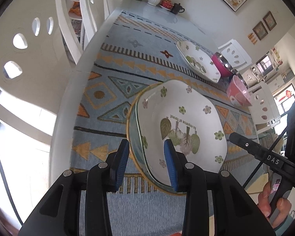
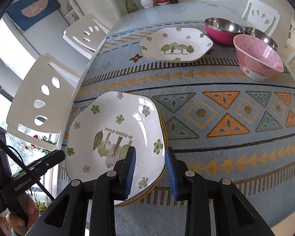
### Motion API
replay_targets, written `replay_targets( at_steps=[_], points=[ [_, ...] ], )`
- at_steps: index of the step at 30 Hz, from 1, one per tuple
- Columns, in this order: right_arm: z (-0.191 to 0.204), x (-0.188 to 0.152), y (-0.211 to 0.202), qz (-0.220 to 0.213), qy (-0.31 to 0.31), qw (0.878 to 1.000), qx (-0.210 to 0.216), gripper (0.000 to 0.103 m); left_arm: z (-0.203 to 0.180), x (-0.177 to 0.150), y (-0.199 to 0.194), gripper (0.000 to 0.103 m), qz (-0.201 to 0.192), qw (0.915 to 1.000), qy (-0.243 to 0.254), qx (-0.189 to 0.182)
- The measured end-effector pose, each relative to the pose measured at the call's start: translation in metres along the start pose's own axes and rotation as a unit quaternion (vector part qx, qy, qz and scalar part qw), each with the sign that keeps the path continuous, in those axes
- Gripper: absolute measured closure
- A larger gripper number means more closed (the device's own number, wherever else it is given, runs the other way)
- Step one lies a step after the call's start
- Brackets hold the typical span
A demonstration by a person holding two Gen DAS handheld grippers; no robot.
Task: Organize plates and bowls
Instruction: 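Lower the leaf-print plate onto the round plate and open both grippers, then move both grippers to the tree-print hexagonal plate and grasp its rim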
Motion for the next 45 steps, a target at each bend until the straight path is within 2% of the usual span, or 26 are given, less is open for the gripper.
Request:
replay_targets(
  at_steps=[5,11,15,18,26,32,41,45],
  points=[
    [0.003,0.011,-0.007,-0.001,0.008,1.000,0.013,0.074,-0.010,0.018,-0.022,0.068,-0.019,0.9997,0.013,-0.001],
    [0.007,0.033,-0.023,-0.010,0.022,0.999,0.028,0.074,-0.045,0.054,-0.045,0.068,-0.039,0.9971,0.064,-0.008],
    [0.001,0.054,-0.029,-0.012,0.039,0.999,0.030,0.074,-0.060,0.084,-0.050,0.068,-0.039,0.9949,0.091,-0.019],
    [-0.007,0.072,-0.031,-0.013,0.054,0.998,0.029,0.074,-0.068,0.112,-0.047,0.067,-0.034,0.9934,0.108,-0.022],
    [-0.029,0.110,-0.034,-0.019,0.097,0.995,0.022,0.073,-0.069,0.167,-0.022,0.055,-0.002,0.9925,0.111,-0.050],
    [-0.050,0.117,-0.031,-0.017,0.126,0.992,0.011,0.073,-0.072,0.186,-0.005,0.055,0.015,0.9912,0.120,-0.053],
    [-0.072,0.127,-0.013,0.014,0.145,0.989,0.033,0.072,-0.088,0.201,0.025,0.055,0.046,0.9898,0.128,-0.042],
    [-0.085,0.140,0.001,0.037,0.150,0.987,0.043,0.072,-0.089,0.211,0.031,0.055,0.048,0.9910,0.122,-0.027]
  ],
)
Point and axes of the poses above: each gripper's, at about its wrist camera, not at the fingertips, and y roughly the way its jaws point, z to its left, x to its top, the point moved 10 cm from there along y, roughly the way its jaws point, and after that the axes turned 15 degrees about z, right-handed, at the moved point
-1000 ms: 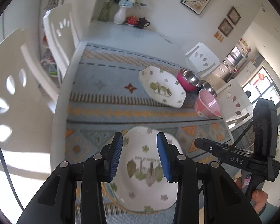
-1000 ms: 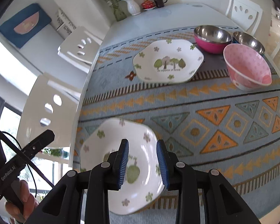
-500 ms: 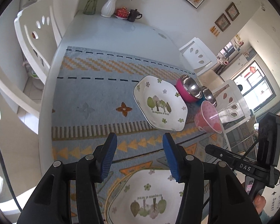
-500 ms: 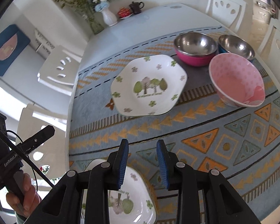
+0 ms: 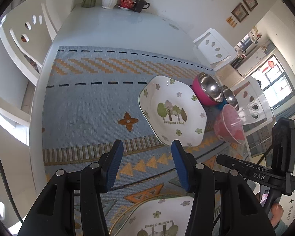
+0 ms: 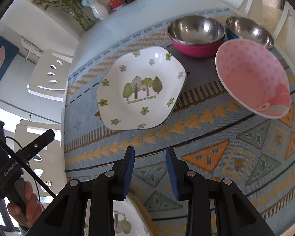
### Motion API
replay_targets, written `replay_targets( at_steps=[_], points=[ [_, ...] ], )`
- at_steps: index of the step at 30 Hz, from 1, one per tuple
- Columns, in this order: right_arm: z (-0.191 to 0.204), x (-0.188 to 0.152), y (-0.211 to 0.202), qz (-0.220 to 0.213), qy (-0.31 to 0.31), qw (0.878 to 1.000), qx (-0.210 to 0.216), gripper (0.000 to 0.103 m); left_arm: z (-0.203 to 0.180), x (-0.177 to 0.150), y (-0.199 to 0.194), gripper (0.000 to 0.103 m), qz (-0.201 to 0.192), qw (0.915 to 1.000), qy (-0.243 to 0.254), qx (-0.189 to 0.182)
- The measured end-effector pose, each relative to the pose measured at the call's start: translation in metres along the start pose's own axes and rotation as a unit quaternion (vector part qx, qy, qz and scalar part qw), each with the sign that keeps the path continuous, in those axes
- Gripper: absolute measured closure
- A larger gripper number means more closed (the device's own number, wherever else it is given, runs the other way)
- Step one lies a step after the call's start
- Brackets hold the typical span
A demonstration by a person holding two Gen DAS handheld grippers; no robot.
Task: Organize plates and bowls
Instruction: 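Move both grippers to the tree-print hexagonal plate and grasp its rim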
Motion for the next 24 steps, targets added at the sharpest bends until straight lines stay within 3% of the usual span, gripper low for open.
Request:
replay_targets(
  at_steps=[7,12,24],
  points=[
    [-0.021,0.026,0.011,0.018,0.037,0.999,0.014,0.071,0.012,0.029,0.003,0.055,0.003,0.9997,-0.006,0.022],
    [-0.028,0.040,0.022,0.033,0.041,0.999,0.010,0.071,0.024,0.043,0.010,0.055,0.004,0.9995,-0.028,0.016],
    [-0.044,0.070,0.042,0.050,0.060,0.997,0.007,0.071,0.016,0.085,0.070,0.057,0.036,0.9987,-0.010,0.035]
  ],
)
Point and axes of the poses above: each gripper's, at about its wrist camera, not at the fingertips, and y roughly the way its jaws point, z to its left, x to its top, the point moved 10 cm from there along y, roughly the way its jaws point, and after that the axes turned 15 degrees about z, right-handed, at the moved point
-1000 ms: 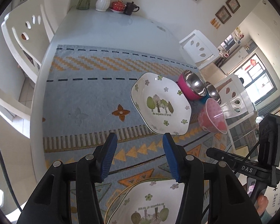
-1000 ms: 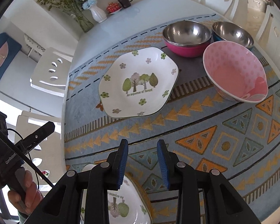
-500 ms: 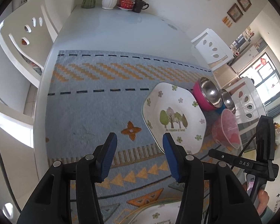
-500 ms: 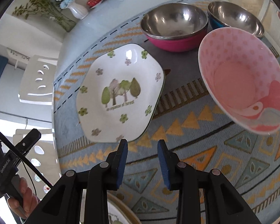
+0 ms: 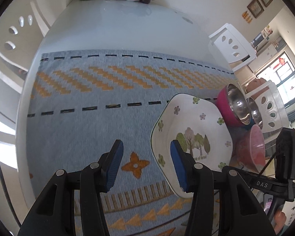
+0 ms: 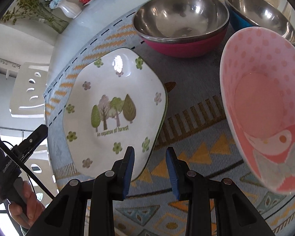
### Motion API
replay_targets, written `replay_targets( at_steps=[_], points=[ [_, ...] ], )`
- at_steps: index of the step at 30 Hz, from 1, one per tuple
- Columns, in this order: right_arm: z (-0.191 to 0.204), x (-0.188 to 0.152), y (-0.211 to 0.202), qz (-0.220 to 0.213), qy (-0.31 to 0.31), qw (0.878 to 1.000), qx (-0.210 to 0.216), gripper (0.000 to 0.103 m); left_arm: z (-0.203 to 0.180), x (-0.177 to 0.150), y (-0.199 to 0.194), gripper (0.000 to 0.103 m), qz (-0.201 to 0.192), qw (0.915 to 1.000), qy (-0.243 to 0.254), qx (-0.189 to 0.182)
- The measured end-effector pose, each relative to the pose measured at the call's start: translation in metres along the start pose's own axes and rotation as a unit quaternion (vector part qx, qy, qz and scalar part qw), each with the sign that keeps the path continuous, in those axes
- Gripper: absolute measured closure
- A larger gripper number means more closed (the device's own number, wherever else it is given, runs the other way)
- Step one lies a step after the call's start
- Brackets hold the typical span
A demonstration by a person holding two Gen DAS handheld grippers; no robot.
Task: Organize plates and bowls
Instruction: 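Move both grippers to the tree-print hexagonal plate and grasp its rim, then lift the tree-print hexagonal plate with both grippers, then carry the tree-print plate with both grippers over the stacked plates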
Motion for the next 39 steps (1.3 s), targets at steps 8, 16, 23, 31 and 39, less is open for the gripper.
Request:
replay_targets(
  at_steps=[8,16,23,31,39],
  points=[
    [-0.007,0.014,0.010,-0.001,0.007,1.000,-0.006,0.071,-0.001,0.013,0.039,0.057,0.034,0.9994,0.002,-0.007],
    [0.002,0.026,0.008,-0.044,-0.011,0.999,-0.010,0.071,-0.015,0.009,0.057,0.065,0.056,0.9976,0.027,-0.031],
    [0.009,0.031,0.011,-0.072,-0.037,0.996,-0.021,0.071,-0.021,0.002,0.062,0.070,0.057,0.9968,0.023,-0.050],
    [0.015,0.031,0.014,-0.080,-0.069,0.994,-0.031,0.071,-0.025,-0.016,0.061,0.072,0.057,0.9944,-0.004,-0.089],
    [0.029,0.023,0.000,-0.096,-0.105,0.989,-0.028,0.071,-0.031,-0.014,0.035,0.080,0.008,0.9940,-0.012,-0.108]
  ],
)
Point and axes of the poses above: each gripper's, at about its wrist camera, not at the fingertips, and y roughly the way its jaws point, z to its left, x to its top, the point moved 10 cm from there along y, roughly the way its jaws point, and after that the axes turned 15 degrees about z, right-handed, at the moved point
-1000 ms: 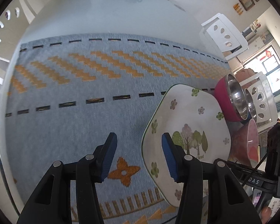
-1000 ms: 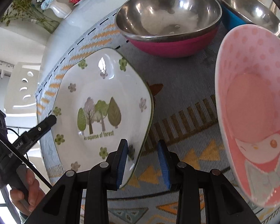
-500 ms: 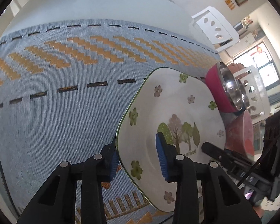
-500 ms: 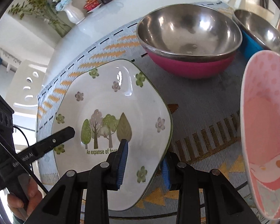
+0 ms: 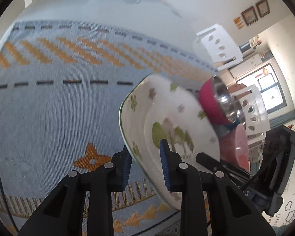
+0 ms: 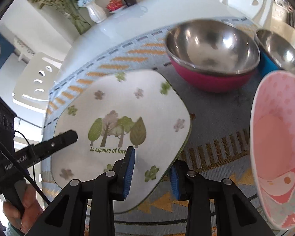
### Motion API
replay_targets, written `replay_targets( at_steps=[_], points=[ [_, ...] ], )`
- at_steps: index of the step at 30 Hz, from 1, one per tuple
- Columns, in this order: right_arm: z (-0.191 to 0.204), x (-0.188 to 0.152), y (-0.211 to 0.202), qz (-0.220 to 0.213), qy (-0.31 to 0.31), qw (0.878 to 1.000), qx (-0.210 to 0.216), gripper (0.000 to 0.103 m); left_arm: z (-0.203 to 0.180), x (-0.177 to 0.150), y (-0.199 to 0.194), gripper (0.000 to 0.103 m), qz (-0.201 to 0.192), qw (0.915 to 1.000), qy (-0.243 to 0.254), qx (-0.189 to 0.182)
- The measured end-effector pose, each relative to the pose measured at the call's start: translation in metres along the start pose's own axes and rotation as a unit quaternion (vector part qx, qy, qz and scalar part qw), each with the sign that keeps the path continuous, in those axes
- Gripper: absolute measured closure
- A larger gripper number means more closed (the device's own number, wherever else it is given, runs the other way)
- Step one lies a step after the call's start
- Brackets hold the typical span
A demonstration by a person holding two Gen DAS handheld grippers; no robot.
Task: Organize plates and bowls
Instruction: 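Carry the tree-print plate with both grippers over the stacked plates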
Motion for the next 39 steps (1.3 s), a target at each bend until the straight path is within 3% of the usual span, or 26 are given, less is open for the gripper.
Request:
replay_targets(
  at_steps=[21,32,39],
  points=[
    [0.031,-0.010,-0.012,-0.003,-0.044,0.998,0.036,0.072,-0.003,-0.015,-0.036,0.078,-0.040,0.9983,-0.011,0.040],
    [0.055,-0.017,-0.029,-0.016,-0.097,0.994,0.051,0.072,-0.005,-0.037,-0.072,0.078,-0.082,0.9943,-0.021,0.064],
    [0.074,-0.038,-0.047,-0.020,-0.120,0.991,0.063,0.072,-0.007,-0.059,-0.102,0.078,-0.111,0.9907,-0.026,0.074]
  ],
)
Point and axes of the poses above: each gripper's, at about its wrist camera, not at the fingertips, and y roughly the way its jaws point, z to its left, x to its top, the point moved 10 cm from there along y, roughly the way its jaws point, and after that the axes turned 15 degrees about z, right-handed, at the moved point
